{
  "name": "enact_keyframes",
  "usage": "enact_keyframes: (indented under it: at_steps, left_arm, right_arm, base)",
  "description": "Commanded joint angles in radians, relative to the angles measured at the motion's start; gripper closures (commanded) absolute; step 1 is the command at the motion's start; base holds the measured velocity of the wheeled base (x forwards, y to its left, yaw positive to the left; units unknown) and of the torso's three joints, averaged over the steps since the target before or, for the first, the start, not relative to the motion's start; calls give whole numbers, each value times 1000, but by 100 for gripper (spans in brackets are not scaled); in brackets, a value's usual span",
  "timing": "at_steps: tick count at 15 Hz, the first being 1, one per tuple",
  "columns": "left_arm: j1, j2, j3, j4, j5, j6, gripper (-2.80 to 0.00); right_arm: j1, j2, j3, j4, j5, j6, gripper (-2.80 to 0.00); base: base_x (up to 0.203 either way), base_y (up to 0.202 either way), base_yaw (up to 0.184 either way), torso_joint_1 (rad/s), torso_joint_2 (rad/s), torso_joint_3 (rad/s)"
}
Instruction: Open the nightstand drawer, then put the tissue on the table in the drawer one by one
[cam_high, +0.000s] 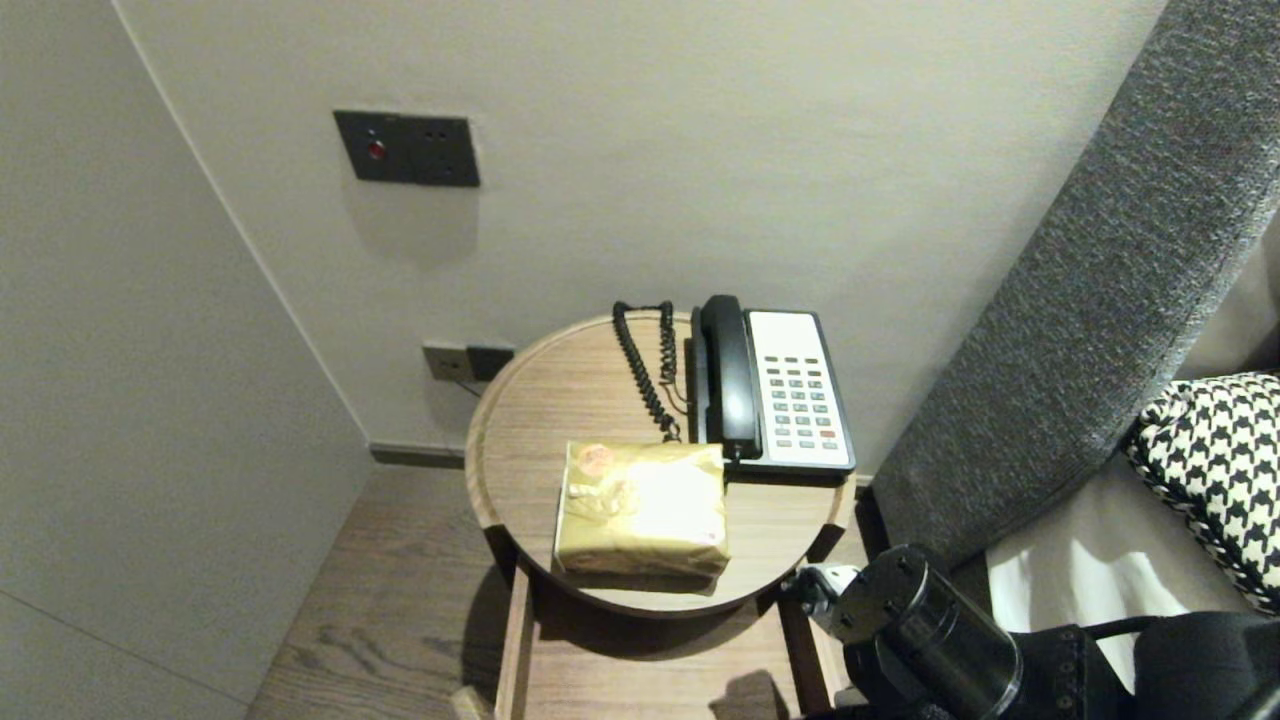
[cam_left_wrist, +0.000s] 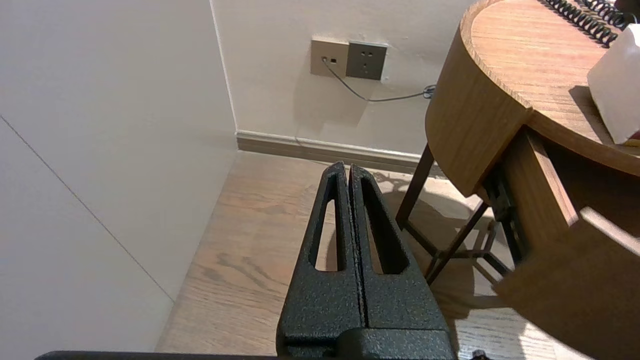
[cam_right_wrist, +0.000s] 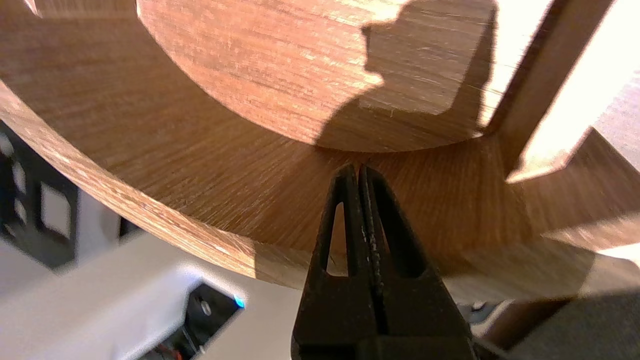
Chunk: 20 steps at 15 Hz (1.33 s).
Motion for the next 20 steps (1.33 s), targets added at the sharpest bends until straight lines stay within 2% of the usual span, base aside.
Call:
enact_keyframes:
  at_steps: [1,7,12,16,20]
  left_arm:
    - [1,-2,0,0,0,-1,0]
    - [1,-2,0,0,0,-1,0]
    - [-1,-2,0,0,0,-1,0]
    - [1,-2,0,0,0,-1,0]
    - [0,-2,0,0,0,-1,0]
  right_arm:
    - [37,-6,34,2,1,3,0]
    - [88,-25,60,0,2,18,0]
    - [113,-72,91,-4,36,17,0]
    - [69,-135,76,-5,32,14,0]
    - [6,-235,-19,21,28,-4,0]
  base:
    - [0,0,0,0,0,0]
    - [0,0,0,0,0,0]
    - [0,0,0,0,0,0]
    - [0,0,0,0,0,0]
    - [0,0,0,0,0,0]
